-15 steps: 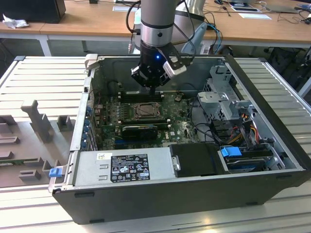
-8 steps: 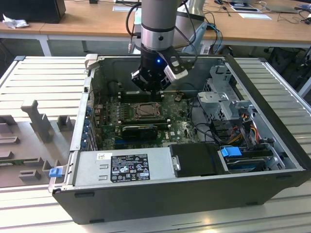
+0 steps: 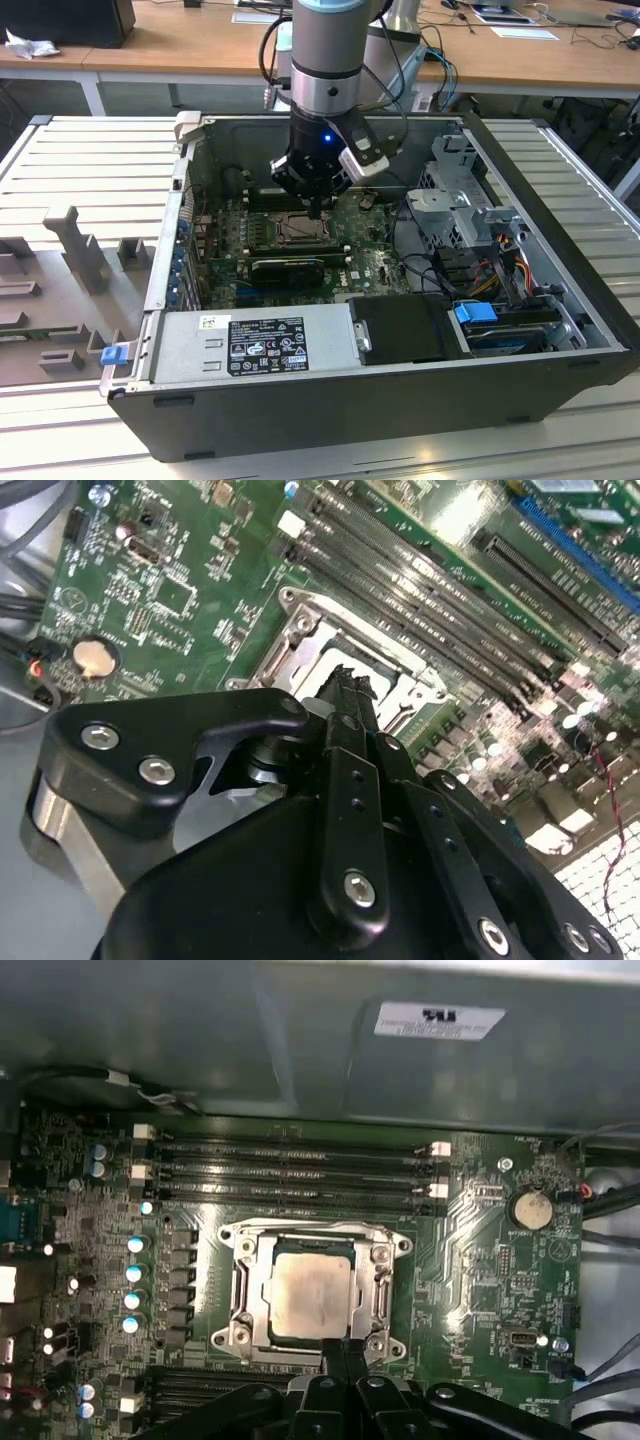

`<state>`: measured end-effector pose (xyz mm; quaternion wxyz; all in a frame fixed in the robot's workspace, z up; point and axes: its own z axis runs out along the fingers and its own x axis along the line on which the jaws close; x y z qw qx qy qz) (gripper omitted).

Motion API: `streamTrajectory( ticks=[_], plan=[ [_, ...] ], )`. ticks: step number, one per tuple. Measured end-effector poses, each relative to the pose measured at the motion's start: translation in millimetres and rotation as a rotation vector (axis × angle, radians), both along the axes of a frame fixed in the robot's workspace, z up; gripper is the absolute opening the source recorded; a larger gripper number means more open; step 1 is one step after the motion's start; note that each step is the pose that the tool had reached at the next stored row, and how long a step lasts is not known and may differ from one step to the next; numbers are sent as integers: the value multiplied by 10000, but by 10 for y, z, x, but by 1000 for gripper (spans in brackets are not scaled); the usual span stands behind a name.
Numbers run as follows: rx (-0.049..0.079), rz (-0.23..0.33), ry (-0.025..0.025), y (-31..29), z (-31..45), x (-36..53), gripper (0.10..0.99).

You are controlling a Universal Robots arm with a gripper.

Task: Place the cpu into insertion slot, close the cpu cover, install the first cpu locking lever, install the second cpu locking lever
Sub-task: 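Install the second cpu locking lever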

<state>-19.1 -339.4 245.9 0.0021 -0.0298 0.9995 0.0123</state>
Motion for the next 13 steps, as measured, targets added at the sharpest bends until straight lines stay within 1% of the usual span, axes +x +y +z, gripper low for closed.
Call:
streamTrajectory(
  ticks=[2, 4, 5, 6, 7, 8, 9, 10, 11, 12, 13],
  plan=[
    [40, 27, 7, -30, -20, 0, 106],
    [110, 45, 9, -75, -34, -1, 106],
    [167, 55, 9, -107, -39, -2, 106],
    [202, 68, 8, -155, -41, -3, 106],
    [233, 80, 8, -216, -44, -8, 106],
    [265, 90, 9, -247, -45, -12, 106],
    [296, 97, 9, -262, -46, -15, 106],
    [411, 109, 8, -277, -47, -29, 106],
    [552, 128, 8, -288, -47, -40, 106],
    [648, 156, 17, -304, -52, -47, 106],
    [674, 178, 21, -318, -60, -52, 106]
  ],
)
